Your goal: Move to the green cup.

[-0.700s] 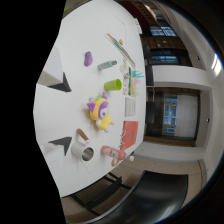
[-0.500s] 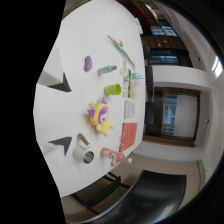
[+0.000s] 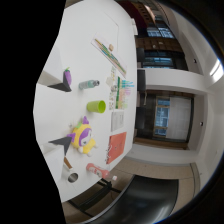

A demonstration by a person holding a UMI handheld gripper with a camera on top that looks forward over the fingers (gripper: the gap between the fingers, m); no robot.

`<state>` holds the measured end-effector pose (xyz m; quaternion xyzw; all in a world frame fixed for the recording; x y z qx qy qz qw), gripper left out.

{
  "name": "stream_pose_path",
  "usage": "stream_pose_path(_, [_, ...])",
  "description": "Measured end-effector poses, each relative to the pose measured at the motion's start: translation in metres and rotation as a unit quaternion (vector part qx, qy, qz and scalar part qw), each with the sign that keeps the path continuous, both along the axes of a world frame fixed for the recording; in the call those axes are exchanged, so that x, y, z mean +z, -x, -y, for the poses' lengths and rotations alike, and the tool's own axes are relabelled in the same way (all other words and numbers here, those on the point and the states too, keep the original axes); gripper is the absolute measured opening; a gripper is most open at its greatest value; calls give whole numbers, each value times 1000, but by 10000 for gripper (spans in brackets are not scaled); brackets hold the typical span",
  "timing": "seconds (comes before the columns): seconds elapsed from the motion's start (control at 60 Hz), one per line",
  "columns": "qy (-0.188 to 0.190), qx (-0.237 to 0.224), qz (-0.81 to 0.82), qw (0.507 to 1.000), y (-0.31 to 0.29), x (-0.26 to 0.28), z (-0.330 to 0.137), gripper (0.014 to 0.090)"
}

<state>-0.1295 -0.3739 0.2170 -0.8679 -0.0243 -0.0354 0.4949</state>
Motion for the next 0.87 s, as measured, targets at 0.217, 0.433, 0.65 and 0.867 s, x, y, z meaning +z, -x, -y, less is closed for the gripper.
stream_pose_path(0.217, [3,6,-13,1000,16,-31,-95,856])
stream_pose_path(0.433, [25,9,-27,999,22,-91,-187,855])
stream_pose_path(0.65, [66,10,-33,997,21,-139,-224,852])
stream_pose_path(0.867, [76,11,-36,996,21,-148,-234,856])
